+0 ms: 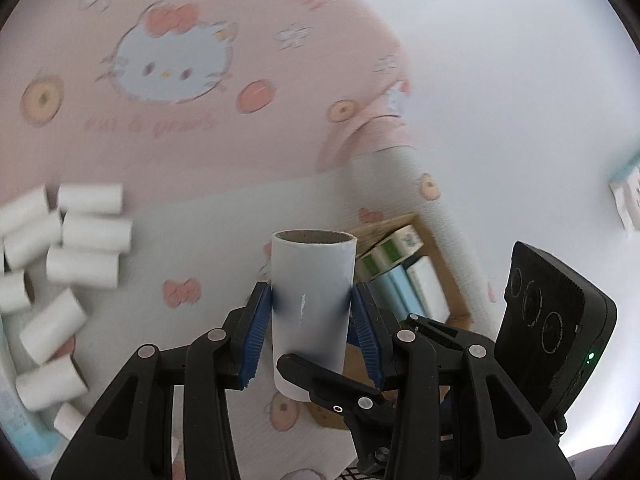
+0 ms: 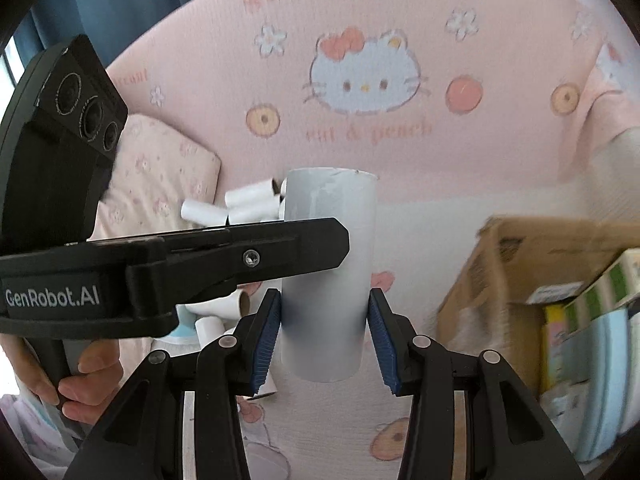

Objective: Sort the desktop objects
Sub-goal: 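Lift the white tube with the right gripper off the bed, then carry the tube with the right gripper over the cardboard box, then lower the tube into the box and open the right gripper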

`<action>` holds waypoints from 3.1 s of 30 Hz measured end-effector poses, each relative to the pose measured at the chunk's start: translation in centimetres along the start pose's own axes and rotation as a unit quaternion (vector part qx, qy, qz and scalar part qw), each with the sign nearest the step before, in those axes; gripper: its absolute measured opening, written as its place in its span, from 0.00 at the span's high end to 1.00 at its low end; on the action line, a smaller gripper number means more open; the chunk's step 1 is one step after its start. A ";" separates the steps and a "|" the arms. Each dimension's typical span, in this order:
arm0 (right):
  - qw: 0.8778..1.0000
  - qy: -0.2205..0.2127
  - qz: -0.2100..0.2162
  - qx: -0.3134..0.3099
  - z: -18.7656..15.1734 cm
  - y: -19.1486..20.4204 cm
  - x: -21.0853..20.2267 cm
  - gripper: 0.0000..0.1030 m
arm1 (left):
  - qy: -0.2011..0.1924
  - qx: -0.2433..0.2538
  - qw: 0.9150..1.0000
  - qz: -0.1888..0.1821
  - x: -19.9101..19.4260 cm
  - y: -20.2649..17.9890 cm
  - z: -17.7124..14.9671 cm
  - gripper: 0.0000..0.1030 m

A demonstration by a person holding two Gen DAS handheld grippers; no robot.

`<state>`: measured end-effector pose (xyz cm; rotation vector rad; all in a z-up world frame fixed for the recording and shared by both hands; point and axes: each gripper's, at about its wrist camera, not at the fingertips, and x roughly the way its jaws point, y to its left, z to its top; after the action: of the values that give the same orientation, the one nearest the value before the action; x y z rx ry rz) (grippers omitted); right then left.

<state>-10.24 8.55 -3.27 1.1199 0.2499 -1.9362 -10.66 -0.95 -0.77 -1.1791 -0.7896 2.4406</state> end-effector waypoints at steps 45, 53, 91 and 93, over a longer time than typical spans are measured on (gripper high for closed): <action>0.976 0.088 -0.003 0.201 0.3 -19.6 -1.6 0.60 | 0.259 0.130 0.957 0.014 19.5 -10.3 4.1 0.56; 0.974 0.122 0.003 0.193 -0.7 -19.6 0.1 0.60 | 0.270 0.150 0.951 0.029 20.2 -10.1 2.9 0.56; 0.938 0.295 0.040 0.178 -2.9 -21.6 11.4 0.60 | 0.170 0.146 0.975 0.006 13.3 -6.7 8.0 0.89; 0.936 0.291 0.051 0.192 -3.3 -22.0 11.6 0.60 | 0.175 0.141 0.974 0.010 13.7 -6.6 8.0 0.89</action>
<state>-27.57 17.04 -19.34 1.9224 0.1236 -1.5520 -25.06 8.39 -1.20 -1.4451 -0.3166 2.1769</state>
